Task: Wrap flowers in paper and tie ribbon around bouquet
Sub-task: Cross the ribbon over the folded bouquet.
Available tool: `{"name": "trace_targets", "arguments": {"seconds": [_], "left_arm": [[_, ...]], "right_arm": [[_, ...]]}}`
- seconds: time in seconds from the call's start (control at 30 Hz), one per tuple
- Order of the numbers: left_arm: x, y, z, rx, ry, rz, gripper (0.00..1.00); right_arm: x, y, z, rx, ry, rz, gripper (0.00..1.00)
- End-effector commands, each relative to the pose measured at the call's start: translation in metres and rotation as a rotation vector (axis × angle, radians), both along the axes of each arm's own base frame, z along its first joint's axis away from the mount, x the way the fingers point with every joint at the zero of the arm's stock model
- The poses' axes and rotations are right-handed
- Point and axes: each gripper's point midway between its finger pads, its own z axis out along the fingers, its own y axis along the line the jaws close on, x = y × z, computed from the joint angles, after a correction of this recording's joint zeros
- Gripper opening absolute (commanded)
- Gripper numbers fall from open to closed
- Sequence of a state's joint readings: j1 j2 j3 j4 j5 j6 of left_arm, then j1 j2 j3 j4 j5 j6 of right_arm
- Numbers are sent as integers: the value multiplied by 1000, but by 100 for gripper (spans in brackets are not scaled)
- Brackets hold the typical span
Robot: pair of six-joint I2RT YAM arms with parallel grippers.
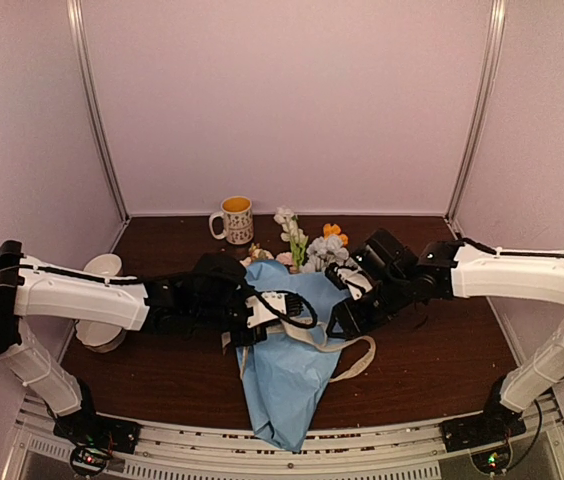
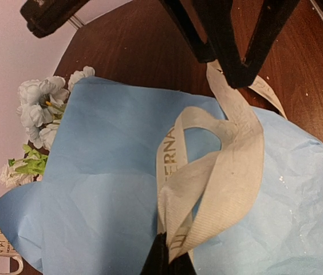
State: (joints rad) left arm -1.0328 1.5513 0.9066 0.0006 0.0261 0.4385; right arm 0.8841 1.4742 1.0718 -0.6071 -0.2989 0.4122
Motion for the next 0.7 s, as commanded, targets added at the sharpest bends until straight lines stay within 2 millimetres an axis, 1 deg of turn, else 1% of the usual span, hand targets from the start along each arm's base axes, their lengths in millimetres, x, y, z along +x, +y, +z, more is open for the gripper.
{"name": "trace_targets", "arguments": {"seconds": [0.0, 0.1, 0.17, 0.23, 0.3, 0.37, 0.4, 0.47, 0.53, 0.57, 0.6, 0.67], "left_arm": [[9, -4, 8, -43, -13, 25, 0], [12, -2, 7, -49, -7, 35, 0], [13, -1, 8, -55, -5, 40, 0], [14, -1, 9, -58, -1, 42, 0], [14, -1, 9, -59, 3, 43, 0], [14, 0, 9, -59, 3, 45, 0], [14, 0, 8, -59, 6, 44, 0], [14, -1, 8, -58, 7, 44, 0], [15, 0, 7, -55, 7, 50, 0], [16, 0, 7, -55, 5, 52, 0], [17, 0, 6, -52, 6, 55, 0], [17, 2, 5, -48, 8, 58, 0]], "right_arm": [[9, 2, -15, 2, -37, -70, 52], [2, 16, -12, 32, -89, -8, 59], [-3, 25, -14, 41, -112, 33, 63], [-4, 27, -22, 26, -123, 50, 64], [-1, 26, -35, -6, -126, 42, 65], [1, 26, -49, -32, -111, 38, 64], [1, 30, -52, -30, -104, 40, 63], [2, 39, -51, -4, -96, 40, 51], [6, 42, -47, 16, -110, 19, 31], [10, 40, -44, 13, -128, -2, 22], [13, 36, -42, 2, -144, -24, 15], [18, 25, -36, -23, -178, -63, 7]]}}
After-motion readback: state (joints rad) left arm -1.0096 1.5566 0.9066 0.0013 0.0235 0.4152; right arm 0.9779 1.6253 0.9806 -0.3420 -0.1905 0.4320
